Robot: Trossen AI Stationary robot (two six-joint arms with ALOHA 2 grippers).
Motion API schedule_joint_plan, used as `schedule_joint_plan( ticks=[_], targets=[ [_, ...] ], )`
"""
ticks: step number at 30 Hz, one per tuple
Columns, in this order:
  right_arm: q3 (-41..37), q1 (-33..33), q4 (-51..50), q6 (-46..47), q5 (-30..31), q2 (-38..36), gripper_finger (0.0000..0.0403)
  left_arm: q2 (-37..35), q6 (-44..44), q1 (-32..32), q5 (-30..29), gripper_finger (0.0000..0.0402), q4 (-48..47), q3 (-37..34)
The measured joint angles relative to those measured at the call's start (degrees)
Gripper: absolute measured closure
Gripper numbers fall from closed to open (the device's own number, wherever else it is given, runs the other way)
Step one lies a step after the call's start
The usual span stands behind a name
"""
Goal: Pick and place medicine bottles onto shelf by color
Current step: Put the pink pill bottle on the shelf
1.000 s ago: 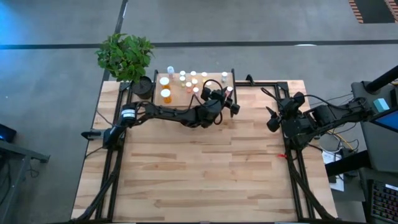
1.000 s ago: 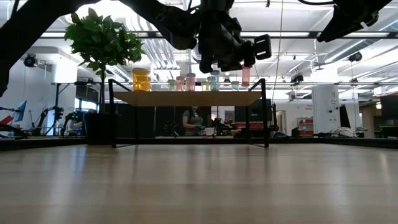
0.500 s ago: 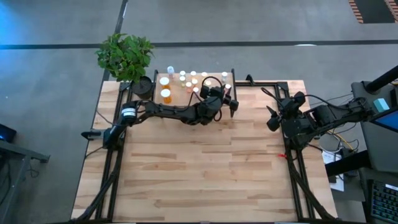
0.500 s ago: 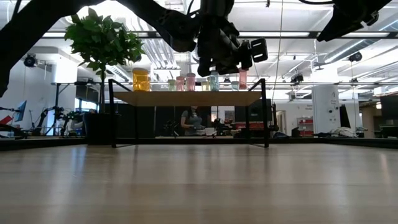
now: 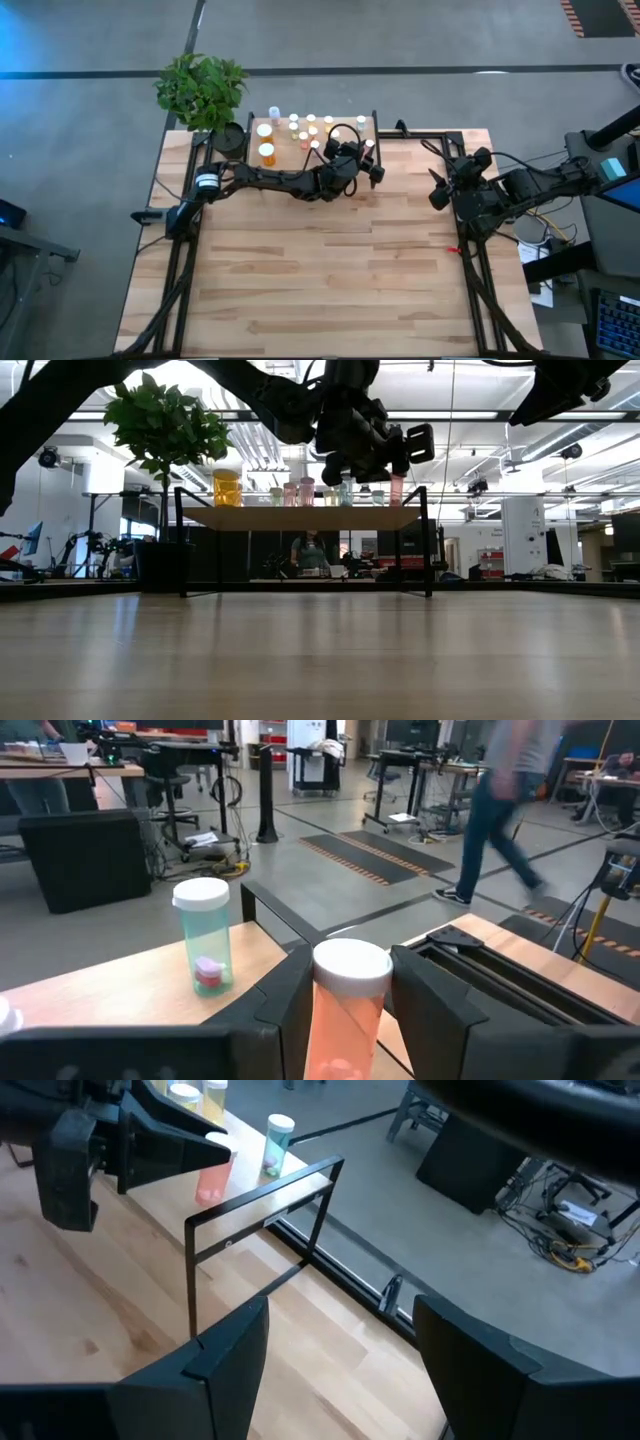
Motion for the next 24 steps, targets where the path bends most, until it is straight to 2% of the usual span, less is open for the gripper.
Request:
schedule_joint_plan(
  ticks=[20,24],
  targets=[
    [0.0,0.0,0.1,1.5,-1.1,0.0,0.0165,-0.1,0.0,0.0,0.0,0.0295,-3.0,0.0],
    [0.0,0.0,0.1,1.5,-1.1,0.0,0.0165,-0.2,0.0,0.0,0.0,0.0282,-3.0,0.1]
  ],
)
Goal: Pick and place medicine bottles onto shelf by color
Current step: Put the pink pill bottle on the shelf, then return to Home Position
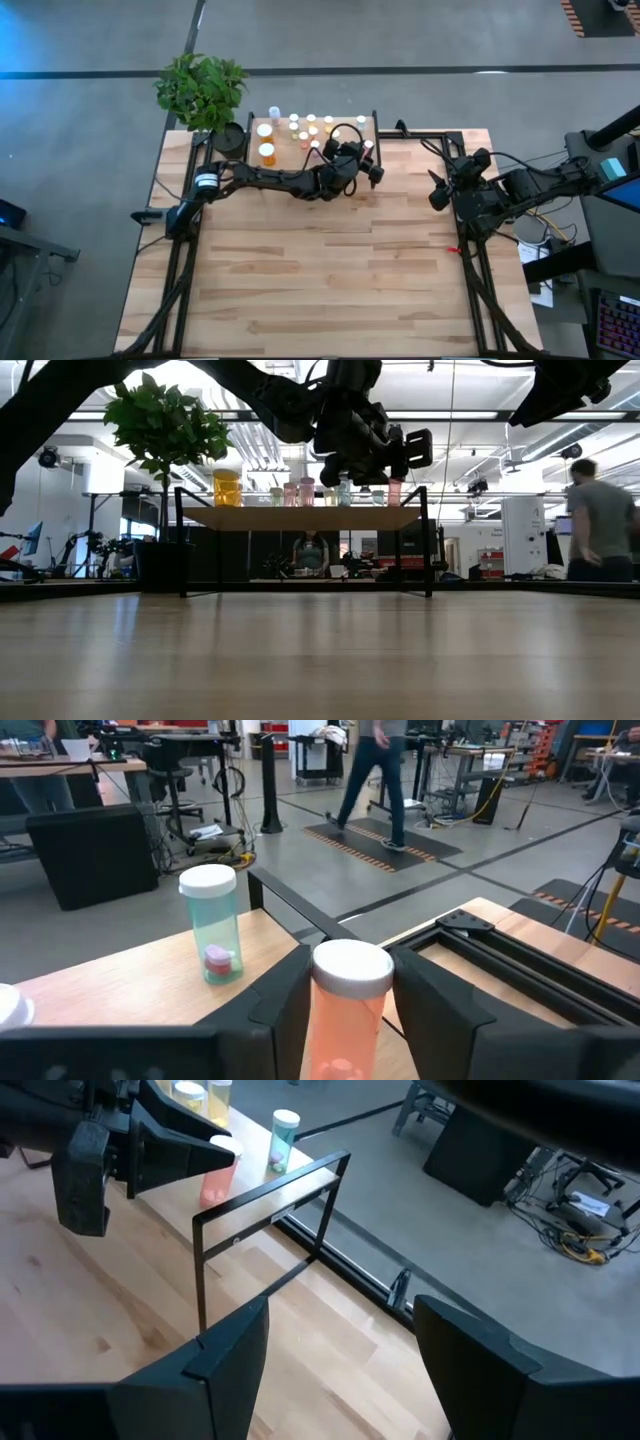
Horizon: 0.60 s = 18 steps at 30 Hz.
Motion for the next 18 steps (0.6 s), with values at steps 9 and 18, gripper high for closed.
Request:
schedule_joint_plan(
  ticks=[9,18],
  targets=[
    [0.0,0.0,-0.9,0.0,-1.7,0.0,0.0165,-1.6,1.5,0.0,0.0,0.0212,-0.6,0.0],
    [-1.0,0.0,-0.9,1.7,-4.9,0.0,0.0165,-8.3,3.2,-0.4,0.8,0.0168,-7.7,0.1]
  ],
)
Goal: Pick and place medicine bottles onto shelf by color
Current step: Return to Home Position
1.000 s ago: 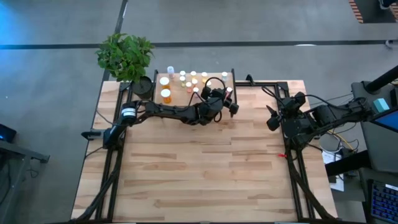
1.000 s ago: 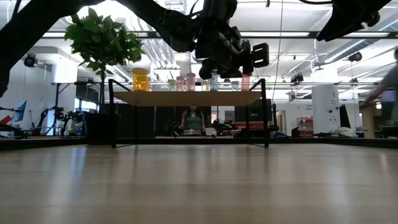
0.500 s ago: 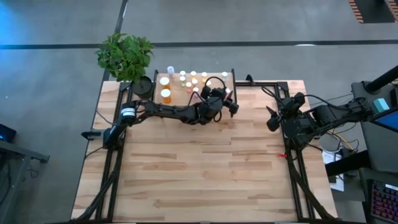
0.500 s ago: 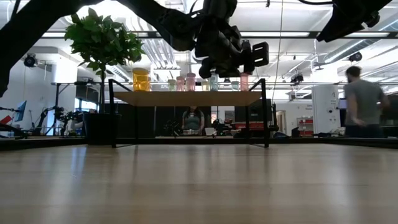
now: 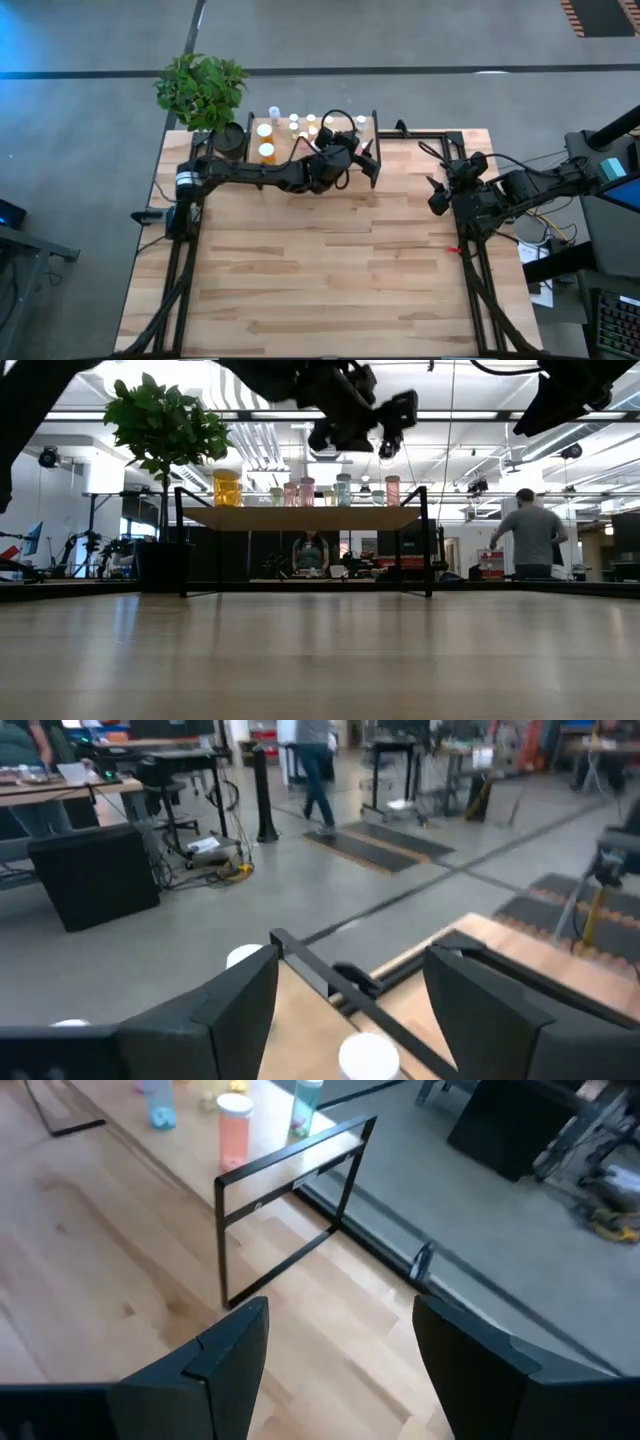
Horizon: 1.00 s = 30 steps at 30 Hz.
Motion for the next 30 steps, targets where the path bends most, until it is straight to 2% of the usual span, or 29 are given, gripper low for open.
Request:
schedule_joint_plan(
  ticks=[6,11,15,19,22,25,26,30],
  targets=[
    [-0.4,0.0,4.6,0.2,-4.2,0.0,0.0165,-5.1,1.5,-1.1,2.3,0.0164,-4.3,-0.1],
    [-0.5,0.0,17.3,-5.0,-8.2,0.0,0.0165,-9.5,1.6,-0.7,4.1,0.0164,-4.3,-0.1],
    [1.9,0.0,28.0,-13.2,-14.5,0.3,0.0169,-13.7,3.6,0.3,14.0,0.0164,-4.3,-0.1],
    [7.4,0.0,31.9,-20.1,-18.7,1.2,0.0195,-18.2,4.9,1.4,22.6,0.0171,-4.9,-0.2],
    [14.0,0.0,27.7,-24.8,-19.2,2.0,0.0223,-21.5,5.3,2.0,23.4,0.0192,-6.0,-0.3],
    [22.8,0.0,15.2,-28.1,-18.5,2.0,0.0249,-25.4,7.4,2.3,23.3,0.022,-8.2,-1.1],
    [26.1,0.0,10.5,-27.4,-17.7,1.9,0.0257,-26.7,7.6,2.3,23.3,0.0229,-8.3,-1.5],
    [34.8,0.0,-6.4,-14.9,-14.1,1.0,0.0287,-33.4,7.8,2.3,23.3,0.0266,-8.7,-7.9]
  ],
)
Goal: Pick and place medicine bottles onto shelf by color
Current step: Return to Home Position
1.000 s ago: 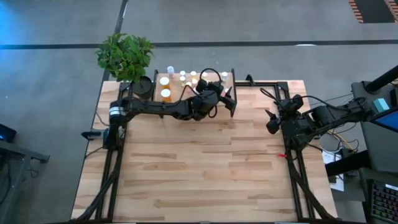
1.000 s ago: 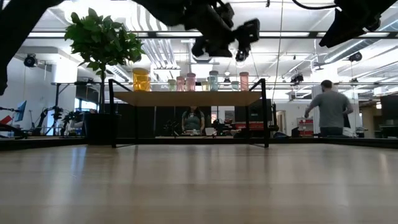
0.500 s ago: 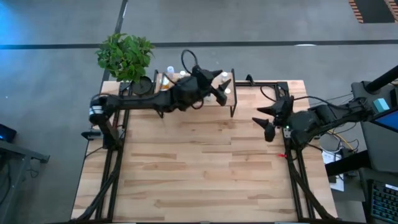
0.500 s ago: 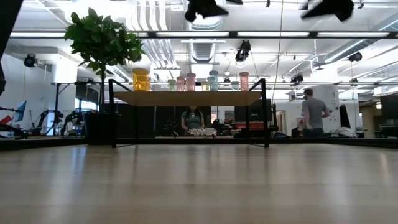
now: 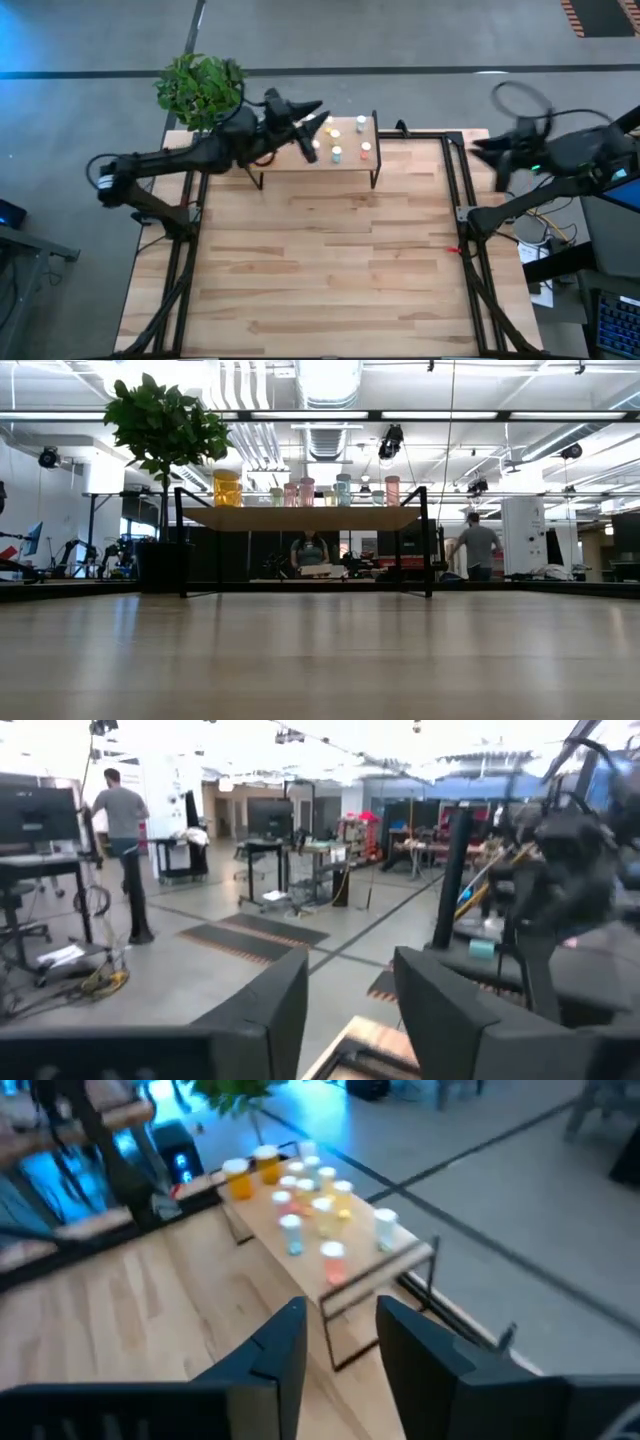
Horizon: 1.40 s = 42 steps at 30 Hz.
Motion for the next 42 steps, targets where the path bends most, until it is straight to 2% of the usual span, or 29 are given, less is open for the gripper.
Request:
schedule_joint_plan(
  ticks=[3,6,10,16,20,23,28,31,38,42],
  targets=[
    [0.2,0.0,-4.2,2.5,-0.2,-2.5,0.0302,-5.8,-0.4,0.6,-0.1,0.029,1.1,-8.4],
    [-2.9,0.0,-0.3,1.1,-2.0,-5.7,0.0314,-12.7,-1.9,1.4,3.4,0.031,5.0,-19.5],
    [-11.9,0.0,13.8,-6.8,-3.7,-10.0,0.0328,-22.9,-5.8,2.5,14.2,0.0333,13.1,-34.7],
    [-26.2,0.1,40.5,-21.1,-14.9,-17.8,0.0345,-39.9,-14.0,2.2,19.7,0.0365,15.4,-52.4],
    [-32.8,0.0,41.7,-21.6,-15.0,-22.6,0.0356,-49.6,-17.9,1.7,26.3,0.0378,15.0,-61.4],
    [-35.6,0.0,42.6,-19.2,-14.7,-27.2,0.0366,-55.1,-17.0,1.8,26.3,0.0387,15.1,-66.7],
    [-40.1,0.0,42.5,-16.4,-15.3,-34.2,0.0385,-63.1,-16.4,1.8,20.1,0.0397,15.0,-73.8],
    [-43.5,0.0,44.4,-16.4,-15.0,-37.7,0.0393,-67.4,-16.8,1.8,20.3,0.0398,14.9,-78.0],
    [-53.8,0.0,48.8,-17.8,-13.6,-35.1,0.0394,-75.1,-16.0,1.8,24.9,0.0398,13.0,-83.9],
    [-57.7,0.0,51.5,-13.4,-9.3,-33.6,0.0394,-78.0,-5.2,1.9,23.4,0.0398,0.4,-83.9]
  ],
)
